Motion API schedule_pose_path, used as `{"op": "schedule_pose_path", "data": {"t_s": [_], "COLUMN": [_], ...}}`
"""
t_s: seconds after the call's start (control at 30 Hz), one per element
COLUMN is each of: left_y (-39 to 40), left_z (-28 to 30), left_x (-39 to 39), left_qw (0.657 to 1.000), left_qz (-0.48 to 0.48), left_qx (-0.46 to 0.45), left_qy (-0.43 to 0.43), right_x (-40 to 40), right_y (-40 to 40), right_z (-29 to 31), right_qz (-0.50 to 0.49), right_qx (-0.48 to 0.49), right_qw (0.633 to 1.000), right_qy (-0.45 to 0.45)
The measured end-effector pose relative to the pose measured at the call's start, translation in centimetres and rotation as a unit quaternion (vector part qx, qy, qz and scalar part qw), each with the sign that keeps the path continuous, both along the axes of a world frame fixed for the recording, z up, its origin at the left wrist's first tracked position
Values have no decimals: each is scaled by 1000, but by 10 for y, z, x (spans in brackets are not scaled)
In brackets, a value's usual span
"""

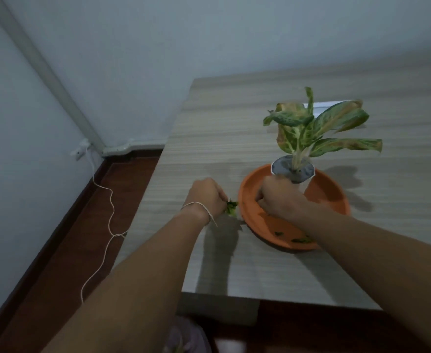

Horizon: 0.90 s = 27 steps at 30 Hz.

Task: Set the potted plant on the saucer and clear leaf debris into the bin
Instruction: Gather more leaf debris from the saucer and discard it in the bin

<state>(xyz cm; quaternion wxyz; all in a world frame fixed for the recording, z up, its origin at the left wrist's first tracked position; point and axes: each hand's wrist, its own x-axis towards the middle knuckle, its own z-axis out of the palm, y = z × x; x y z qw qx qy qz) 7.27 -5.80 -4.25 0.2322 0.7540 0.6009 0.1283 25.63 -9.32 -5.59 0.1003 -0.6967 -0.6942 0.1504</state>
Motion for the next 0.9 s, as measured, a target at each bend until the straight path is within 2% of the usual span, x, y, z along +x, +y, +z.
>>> {"op": "schedule_pose_path", "data": {"t_s": [0.27, 0.53, 0.73, 0.9], "left_y": [-26, -78, -120, -140], "left_z": [10, 3, -20, -40], "left_x": [-150, -293, -351, -376], "left_qw": [994, 968, 961, 960], "left_qz": [109, 247, 264, 268], "left_qx": [-8, -25, -55, -61], "left_qy": [28, 39, 54, 53], "right_x": [-116, -264, -359, -399], "right_y": [19, 9, -12, -30], "right_z": [10, 4, 0, -23], "right_qz": [71, 172, 242, 271], "right_qx": [22, 18, 16, -8], "right_qw": [997, 983, 967, 959], "right_qy": [24, 60, 84, 82]}}
